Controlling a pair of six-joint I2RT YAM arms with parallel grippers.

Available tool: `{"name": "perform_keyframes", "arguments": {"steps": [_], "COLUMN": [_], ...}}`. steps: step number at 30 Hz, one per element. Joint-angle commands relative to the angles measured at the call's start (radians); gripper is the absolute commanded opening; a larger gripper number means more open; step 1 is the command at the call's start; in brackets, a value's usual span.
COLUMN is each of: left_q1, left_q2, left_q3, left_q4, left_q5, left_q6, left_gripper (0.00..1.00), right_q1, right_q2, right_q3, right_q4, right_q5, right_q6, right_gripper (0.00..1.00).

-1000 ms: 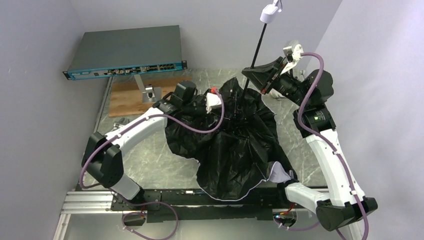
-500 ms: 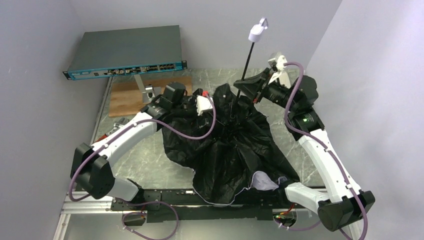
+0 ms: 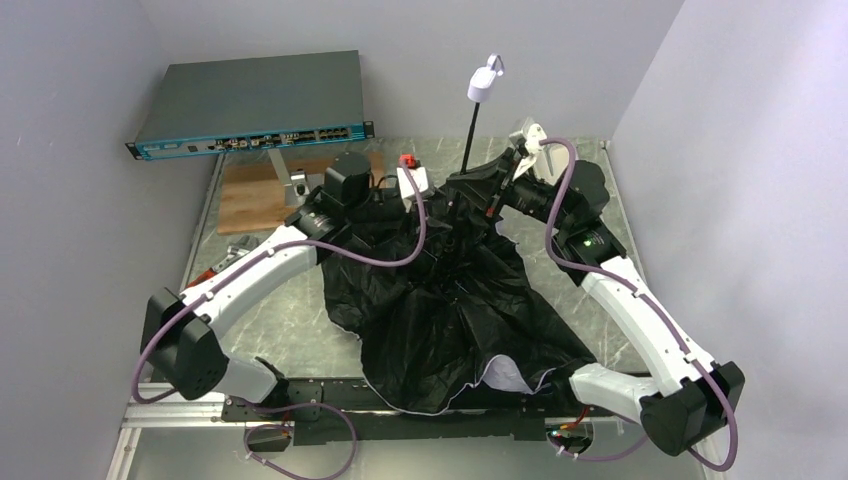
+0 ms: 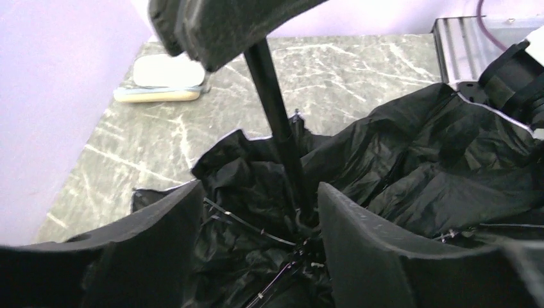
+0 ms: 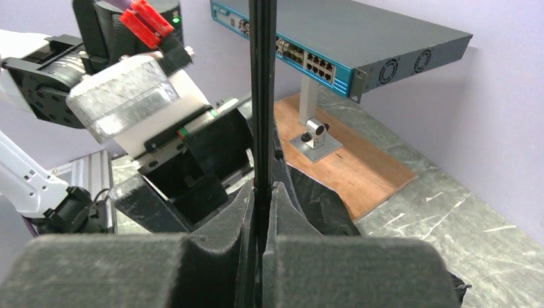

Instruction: Open the umbrella

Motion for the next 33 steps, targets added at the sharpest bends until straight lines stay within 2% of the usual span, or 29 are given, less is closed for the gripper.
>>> {"name": "perform_keyframes", "arguments": {"steps": [1,4,8,14,19,24,33], "left_q1": [-0.026,-0.05,-0.052,-0.046,-0.045,-0.045,-0.044], "left_q2": [0.039,0.059,0.113,0.175,0.258,0.312,0.377], "left_q3": [0.018,-0.035,-0.105,-0.219,-0.239,-0.25,-0.29], "left_q4": [0.133,0.165,0.174,0.199,0.173,0.16,0.122], "left_q5": [0.081,0.079,0.023,-0.046,-0.086,-0.071,-0.092], "left_q6": [-0.124,-0.09,-0.032,0.05,0.124,0.137,0.193], "left_gripper": [0.63,0.54,0.33,0.25,0.25,0.31,0.35], "right_q1": [0.021,0.027,0.035,0.039,0.04,0.041,0.04], "right_q2": [-0.02,-0.021,-0.024,-0.039,-0.052,-0.054,-0.03], "right_q3": [0.017,0.004,-0.015,-0.032,-0.027,-0.015,0.006], "right_q4": [0.106,0.12,0.138,0.108,0.065,0.044,0.029], "right_q5": [0.01,0.012,0.021,0.03,0.026,0.016,0.015], "right_q6": [-0.066,-0.082,-0.107,-0.168,-0.219,-0.243,-0.286], "right_gripper": [0.0,0.0,0.0,0.0,0.0,0.0,0.0]}}
